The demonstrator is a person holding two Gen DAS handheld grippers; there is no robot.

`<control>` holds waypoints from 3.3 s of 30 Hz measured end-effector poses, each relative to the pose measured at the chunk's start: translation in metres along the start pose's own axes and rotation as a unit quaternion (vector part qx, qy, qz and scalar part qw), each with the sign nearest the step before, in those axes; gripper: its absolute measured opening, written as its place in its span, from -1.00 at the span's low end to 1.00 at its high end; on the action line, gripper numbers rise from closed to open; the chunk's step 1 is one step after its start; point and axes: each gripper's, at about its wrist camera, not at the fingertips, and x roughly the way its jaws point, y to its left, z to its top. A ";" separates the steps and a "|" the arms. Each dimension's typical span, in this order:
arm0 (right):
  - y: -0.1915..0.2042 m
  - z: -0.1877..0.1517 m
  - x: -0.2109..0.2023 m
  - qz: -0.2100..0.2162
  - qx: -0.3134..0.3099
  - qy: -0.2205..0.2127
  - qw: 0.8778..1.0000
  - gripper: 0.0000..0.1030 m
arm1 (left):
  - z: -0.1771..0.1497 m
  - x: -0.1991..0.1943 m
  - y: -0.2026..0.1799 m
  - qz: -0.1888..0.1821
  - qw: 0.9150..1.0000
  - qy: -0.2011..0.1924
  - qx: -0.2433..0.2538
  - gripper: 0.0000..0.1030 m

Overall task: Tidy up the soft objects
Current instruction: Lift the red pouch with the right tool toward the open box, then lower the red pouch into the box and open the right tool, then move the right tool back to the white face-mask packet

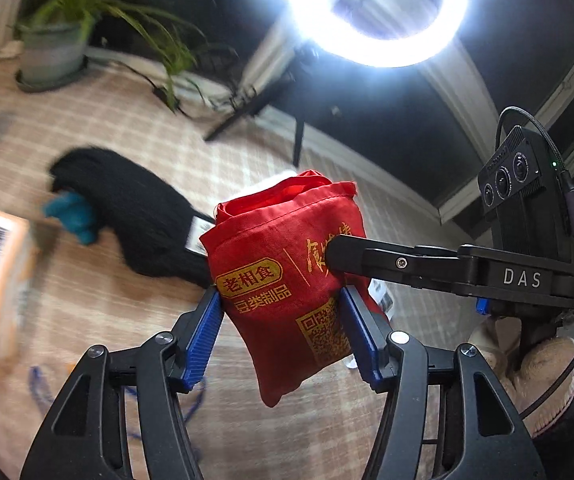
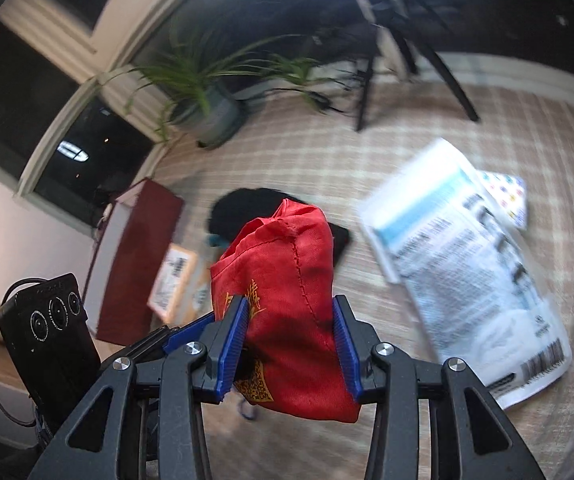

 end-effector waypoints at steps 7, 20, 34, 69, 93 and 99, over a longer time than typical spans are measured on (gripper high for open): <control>0.073 0.006 0.011 0.028 -0.046 -0.001 0.999 -0.25 | 0.002 -0.066 0.029 0.031 0.997 -0.066 -0.015 0.14; 0.243 0.014 0.072 0.089 -0.142 0.025 0.986 -0.25 | 0.001 -0.189 0.119 0.104 0.979 -0.162 -0.065 0.14; 0.360 0.007 0.181 0.122 -0.190 0.087 0.970 -0.25 | -0.016 -0.254 0.223 0.182 0.960 -0.173 -0.122 0.13; 0.356 0.003 0.223 0.089 -0.177 0.096 0.975 -0.05 | -0.007 -0.251 0.255 0.220 0.959 -0.132 -0.119 0.09; 0.235 0.003 0.116 0.048 -0.135 0.006 0.990 0.02 | -0.006 -0.229 0.170 0.186 0.968 -0.145 -0.079 0.14; 0.171 -0.005 0.067 0.028 -0.117 -0.025 0.992 0.02 | -0.001 -0.199 0.132 0.164 0.975 -0.135 -0.059 0.14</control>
